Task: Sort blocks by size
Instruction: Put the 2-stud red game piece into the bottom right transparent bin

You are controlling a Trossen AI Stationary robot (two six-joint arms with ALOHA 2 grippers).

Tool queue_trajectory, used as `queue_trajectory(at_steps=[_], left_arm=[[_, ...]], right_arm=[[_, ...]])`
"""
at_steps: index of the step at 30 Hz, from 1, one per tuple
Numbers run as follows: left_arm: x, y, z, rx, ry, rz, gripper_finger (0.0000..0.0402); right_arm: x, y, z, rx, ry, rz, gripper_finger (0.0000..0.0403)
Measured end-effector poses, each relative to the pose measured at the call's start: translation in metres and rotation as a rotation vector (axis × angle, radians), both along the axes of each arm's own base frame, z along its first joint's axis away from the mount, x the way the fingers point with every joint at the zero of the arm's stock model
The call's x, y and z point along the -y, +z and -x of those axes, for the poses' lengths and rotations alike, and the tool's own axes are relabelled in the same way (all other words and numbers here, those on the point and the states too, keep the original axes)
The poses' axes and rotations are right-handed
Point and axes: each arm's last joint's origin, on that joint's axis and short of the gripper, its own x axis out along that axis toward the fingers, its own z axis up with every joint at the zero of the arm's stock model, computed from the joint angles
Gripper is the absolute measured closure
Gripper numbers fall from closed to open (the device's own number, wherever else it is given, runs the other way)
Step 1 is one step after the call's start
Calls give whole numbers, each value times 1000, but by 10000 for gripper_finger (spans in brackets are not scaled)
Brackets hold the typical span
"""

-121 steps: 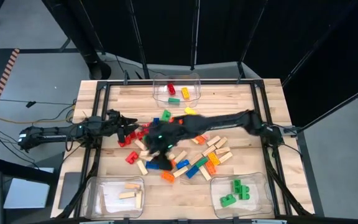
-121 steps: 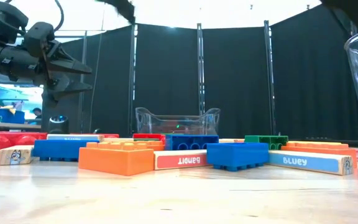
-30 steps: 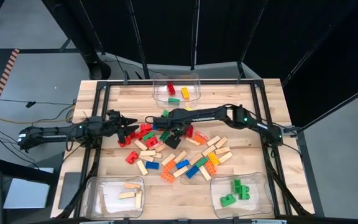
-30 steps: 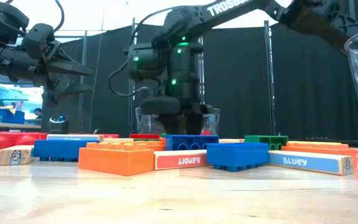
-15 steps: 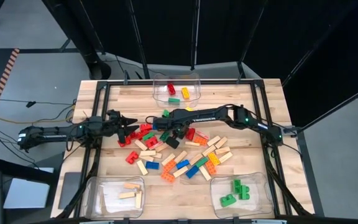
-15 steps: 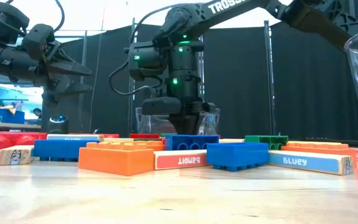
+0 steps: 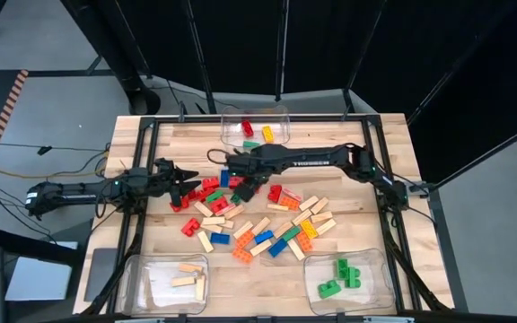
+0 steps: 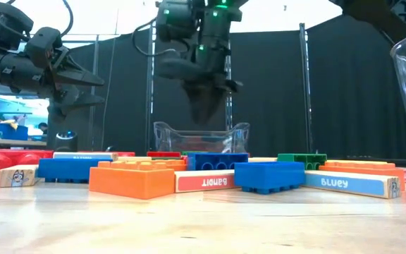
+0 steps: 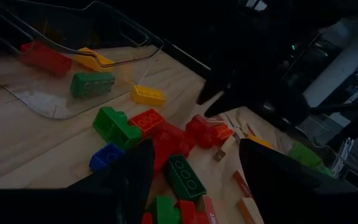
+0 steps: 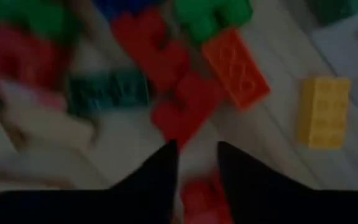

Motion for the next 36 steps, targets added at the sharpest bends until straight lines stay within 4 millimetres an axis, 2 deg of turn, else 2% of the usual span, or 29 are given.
queue_trajectory(at_steps=[2, 6, 11, 18, 21, 24, 27, 33, 36], left_arm=[[0, 0, 0, 0, 0, 0, 156], [0, 0, 0, 0, 0, 0, 156], [0, -1, -1, -13, 1, 1, 156], [0, -2, -1, -28, 1, 3, 156], [0, -3, -2, -32, 0, 3, 156], [0, -3, -2, -31, 0, 3, 156], [0, -3, -2, -31, -1, 7, 156], [0, -3, -2, -29, 0, 9, 156], [0, -3, -2, -29, 0, 10, 156]], right_arm=[[2, -3, -5, 38, -49, -2, 211], [5, -23, -12, 31, -109, -16, 134], [8, -44, -12, -38, -147, -25, 105], [14, -63, -18, -43, -165, -45, 131], [15, -77, -18, -86, -181, -87, 165], [15, -85, -20, -98, -168, -131, 215], [15, -86, -19, -109, -162, -144, 222], [12, -66, -9, -159, -101, -125, 222], [8, -37, -3, -146, -71, -119, 222]])
